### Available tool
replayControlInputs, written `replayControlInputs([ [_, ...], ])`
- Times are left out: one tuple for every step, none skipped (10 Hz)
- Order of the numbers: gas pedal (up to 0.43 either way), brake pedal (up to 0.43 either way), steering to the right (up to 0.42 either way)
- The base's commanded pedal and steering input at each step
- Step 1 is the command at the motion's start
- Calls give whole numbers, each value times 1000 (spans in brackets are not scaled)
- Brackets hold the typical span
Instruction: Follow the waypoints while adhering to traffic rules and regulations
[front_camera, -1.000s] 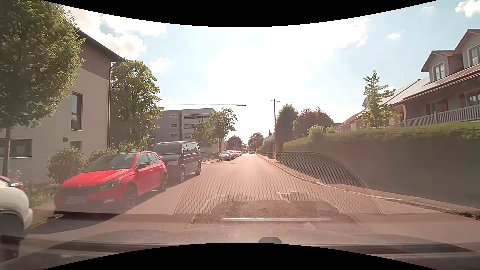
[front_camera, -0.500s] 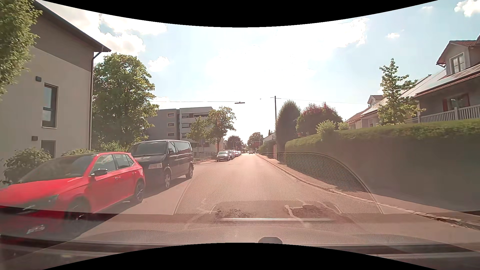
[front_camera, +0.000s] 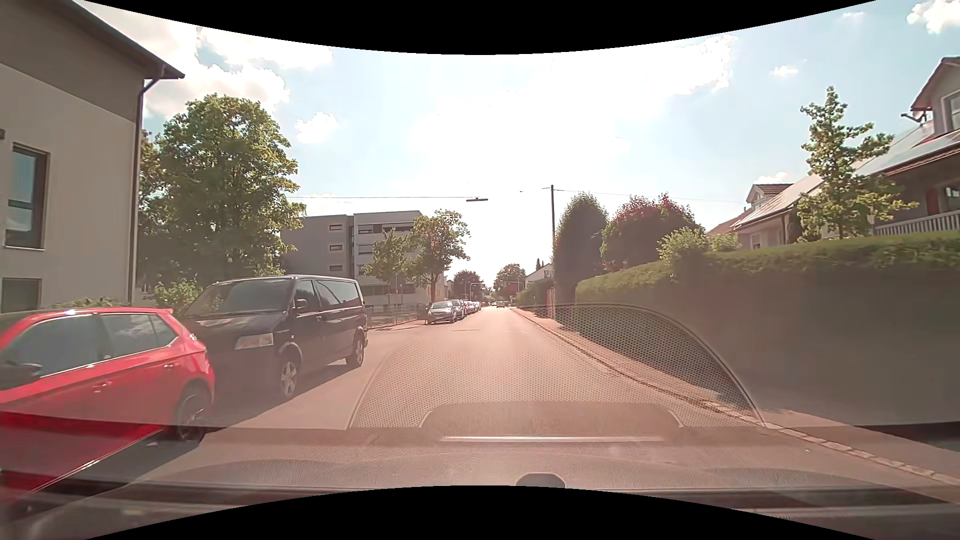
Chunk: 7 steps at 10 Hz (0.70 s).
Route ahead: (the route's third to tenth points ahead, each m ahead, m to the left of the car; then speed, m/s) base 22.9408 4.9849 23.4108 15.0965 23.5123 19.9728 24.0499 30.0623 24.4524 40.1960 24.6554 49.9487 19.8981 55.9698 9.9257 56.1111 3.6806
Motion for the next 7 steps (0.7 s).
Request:
replayControlInputs([
  [47, 0, 4],
  [47, 0, 4],
  [47, 0, 4],
  [47, 0, 4],
  [47, 0, 4],
  [47, 0, 5],
  [47, 0, 4],
])
